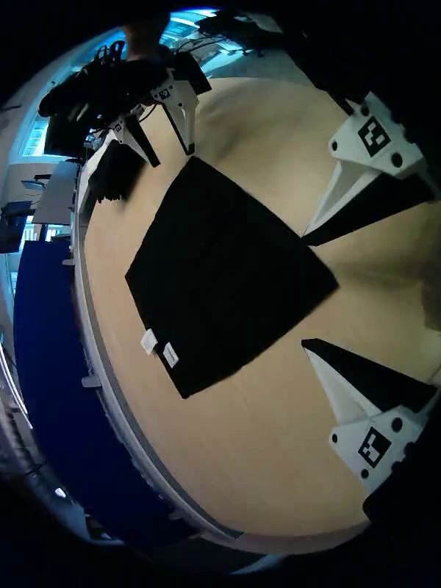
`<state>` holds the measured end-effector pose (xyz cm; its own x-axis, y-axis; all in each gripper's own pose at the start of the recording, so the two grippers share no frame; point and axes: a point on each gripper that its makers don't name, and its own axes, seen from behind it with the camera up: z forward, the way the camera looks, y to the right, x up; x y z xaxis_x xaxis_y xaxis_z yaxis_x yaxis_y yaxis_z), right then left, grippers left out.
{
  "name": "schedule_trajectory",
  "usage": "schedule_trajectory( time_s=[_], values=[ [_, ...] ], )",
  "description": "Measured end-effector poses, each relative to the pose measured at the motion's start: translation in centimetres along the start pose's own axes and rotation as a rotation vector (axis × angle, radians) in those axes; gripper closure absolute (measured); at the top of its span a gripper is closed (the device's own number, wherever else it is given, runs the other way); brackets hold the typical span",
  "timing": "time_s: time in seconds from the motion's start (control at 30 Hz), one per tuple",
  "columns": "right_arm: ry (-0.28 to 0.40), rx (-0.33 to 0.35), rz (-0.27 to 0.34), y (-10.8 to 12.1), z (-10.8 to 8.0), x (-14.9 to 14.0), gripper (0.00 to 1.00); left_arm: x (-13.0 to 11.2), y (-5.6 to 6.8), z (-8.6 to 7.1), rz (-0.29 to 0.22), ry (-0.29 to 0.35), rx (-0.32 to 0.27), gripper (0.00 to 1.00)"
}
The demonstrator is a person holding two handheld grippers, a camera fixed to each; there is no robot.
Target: Fold towel
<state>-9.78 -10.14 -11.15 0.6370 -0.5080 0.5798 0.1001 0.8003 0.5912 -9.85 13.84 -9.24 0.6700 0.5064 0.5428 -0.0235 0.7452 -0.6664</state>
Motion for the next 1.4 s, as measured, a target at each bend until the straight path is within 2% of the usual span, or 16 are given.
schedule_trajectory(
  time_s=[0.33,0.57,0.77,0.97,1.23,1.4],
  values=[
    [-0.030,0.015,0.018,-0.2,0.9,-1.6,0.05,-1.2,0.5,1.4,0.005,-0.054,-0.022,0.06],
    [-0.035,0.023,0.036,-0.4,1.2,-2.1,0.15,-1.9,0.5,1.4,0.008,-0.087,-0.021,0.07],
    [-0.039,0.050,0.049,-0.9,1.3,-2.5,0.27,-2.3,0.7,1.3,0.012,-0.110,-0.023,0.22],
    [-0.044,0.061,0.058,-1.2,1.4,-2.7,0.37,-2.4,0.7,1.3,-0.010,-0.128,-0.015,0.34],
    [-0.054,0.079,0.042,-1.8,1.6,-3.0,0.50,-2.5,0.7,1.3,-0.004,-0.137,-0.011,0.60],
    [-0.056,0.088,0.048,-2.0,1.6,-3.1,0.59,-2.5,0.8,1.6,-0.004,-0.139,-0.006,0.64]
  ],
)
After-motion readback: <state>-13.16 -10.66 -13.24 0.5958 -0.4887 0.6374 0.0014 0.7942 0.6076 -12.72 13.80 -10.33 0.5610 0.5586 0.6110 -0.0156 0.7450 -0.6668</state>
